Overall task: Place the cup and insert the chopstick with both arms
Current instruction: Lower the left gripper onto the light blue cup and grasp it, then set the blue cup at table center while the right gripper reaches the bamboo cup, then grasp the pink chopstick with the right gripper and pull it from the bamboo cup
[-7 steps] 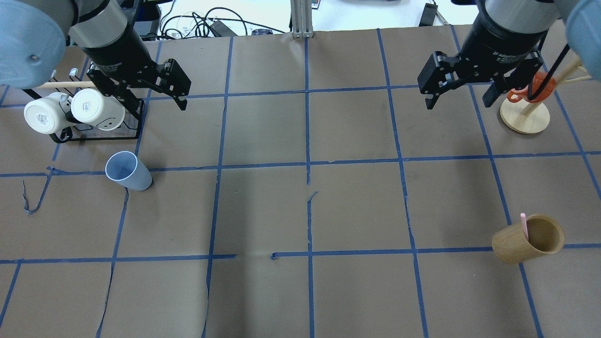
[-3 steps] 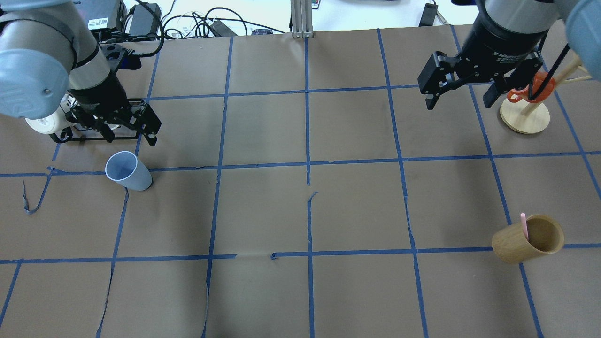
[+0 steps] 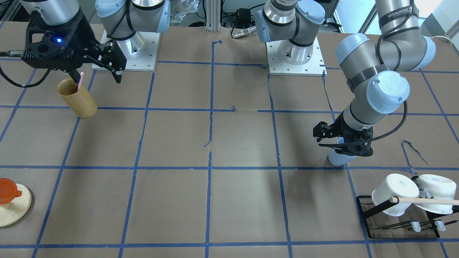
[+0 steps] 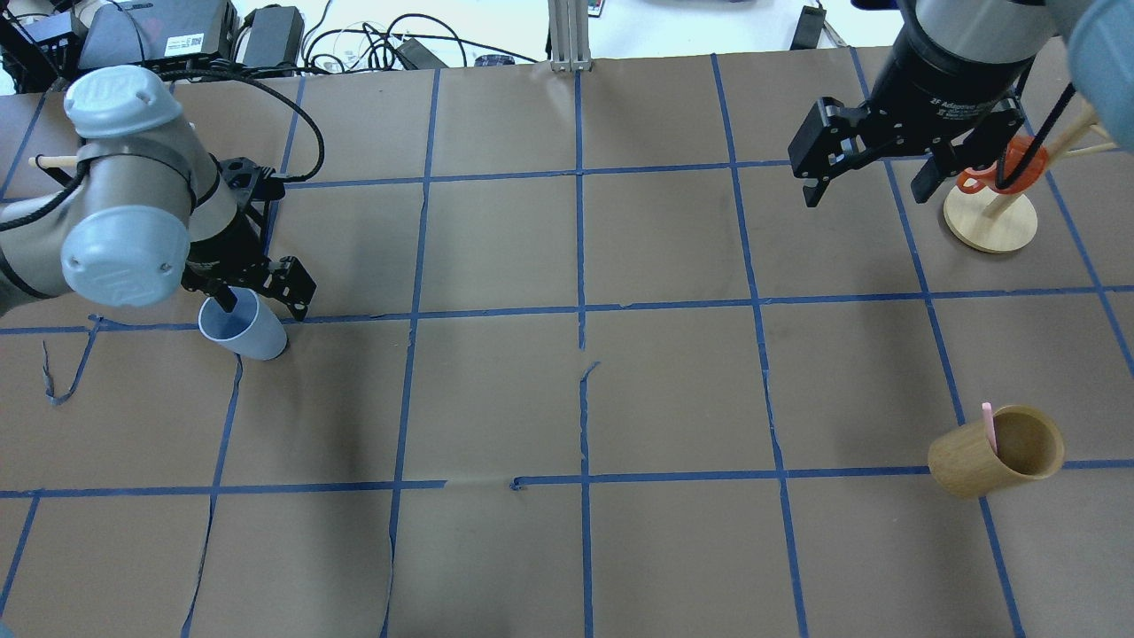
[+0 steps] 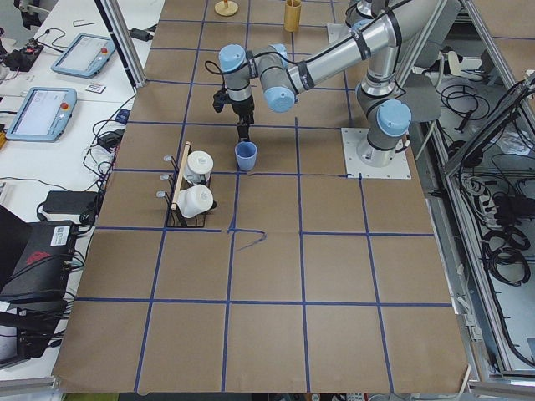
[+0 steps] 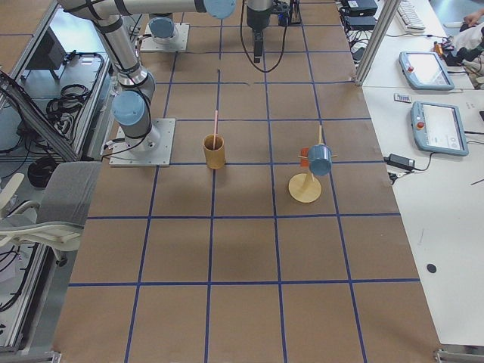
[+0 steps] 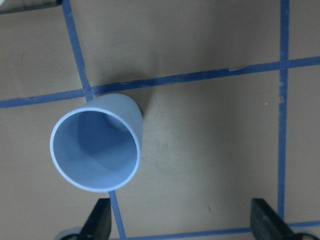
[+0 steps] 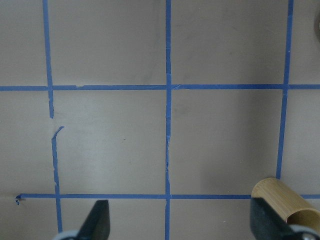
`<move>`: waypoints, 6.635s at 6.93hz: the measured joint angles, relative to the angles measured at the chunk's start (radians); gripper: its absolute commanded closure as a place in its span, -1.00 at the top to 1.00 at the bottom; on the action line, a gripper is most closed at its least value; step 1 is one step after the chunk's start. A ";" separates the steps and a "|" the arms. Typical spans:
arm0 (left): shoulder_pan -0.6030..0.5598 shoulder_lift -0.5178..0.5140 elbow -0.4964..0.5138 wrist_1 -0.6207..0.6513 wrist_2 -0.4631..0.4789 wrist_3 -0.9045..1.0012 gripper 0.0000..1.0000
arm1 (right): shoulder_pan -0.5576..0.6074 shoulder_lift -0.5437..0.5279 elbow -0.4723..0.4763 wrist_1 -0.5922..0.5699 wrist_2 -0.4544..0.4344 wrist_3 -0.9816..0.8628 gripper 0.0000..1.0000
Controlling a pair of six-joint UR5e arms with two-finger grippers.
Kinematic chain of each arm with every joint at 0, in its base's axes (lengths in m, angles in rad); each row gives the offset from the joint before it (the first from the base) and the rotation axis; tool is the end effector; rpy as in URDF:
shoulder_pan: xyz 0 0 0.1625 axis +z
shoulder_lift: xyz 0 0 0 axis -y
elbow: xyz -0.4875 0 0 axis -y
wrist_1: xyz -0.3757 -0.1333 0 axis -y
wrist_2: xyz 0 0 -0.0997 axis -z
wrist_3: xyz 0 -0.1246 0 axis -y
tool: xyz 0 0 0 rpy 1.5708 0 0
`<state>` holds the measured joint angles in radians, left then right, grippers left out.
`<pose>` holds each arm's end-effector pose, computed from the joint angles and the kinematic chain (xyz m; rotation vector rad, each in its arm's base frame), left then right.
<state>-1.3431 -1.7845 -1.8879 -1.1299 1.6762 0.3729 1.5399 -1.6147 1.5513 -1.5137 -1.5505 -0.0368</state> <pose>-0.0007 -0.5294 0.3164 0.2294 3.0537 0.1794 0.1217 -0.4580 0.5494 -0.0093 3.1215 -0.0109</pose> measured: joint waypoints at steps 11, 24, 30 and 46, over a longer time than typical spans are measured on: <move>-0.230 -0.079 0.154 0.016 0.013 -0.162 -1.00 | -0.099 0.009 0.080 0.052 -0.181 -0.073 1.00; -0.548 -0.332 0.449 0.064 -0.286 -0.566 1.00 | -0.355 0.109 0.306 0.237 -0.158 0.071 -0.10; -0.344 -0.199 0.616 -0.221 -0.346 -0.421 1.00 | -0.356 0.110 0.283 0.245 -0.153 0.128 -0.48; -0.297 -0.036 0.547 -0.413 -0.124 -0.332 1.00 | -0.410 0.101 -0.055 0.695 -0.213 0.183 -0.92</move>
<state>-1.6398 -1.8209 -1.3408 -1.5432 1.5524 0.0414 1.1299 -1.5132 1.4962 -0.8190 -1.7633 0.1465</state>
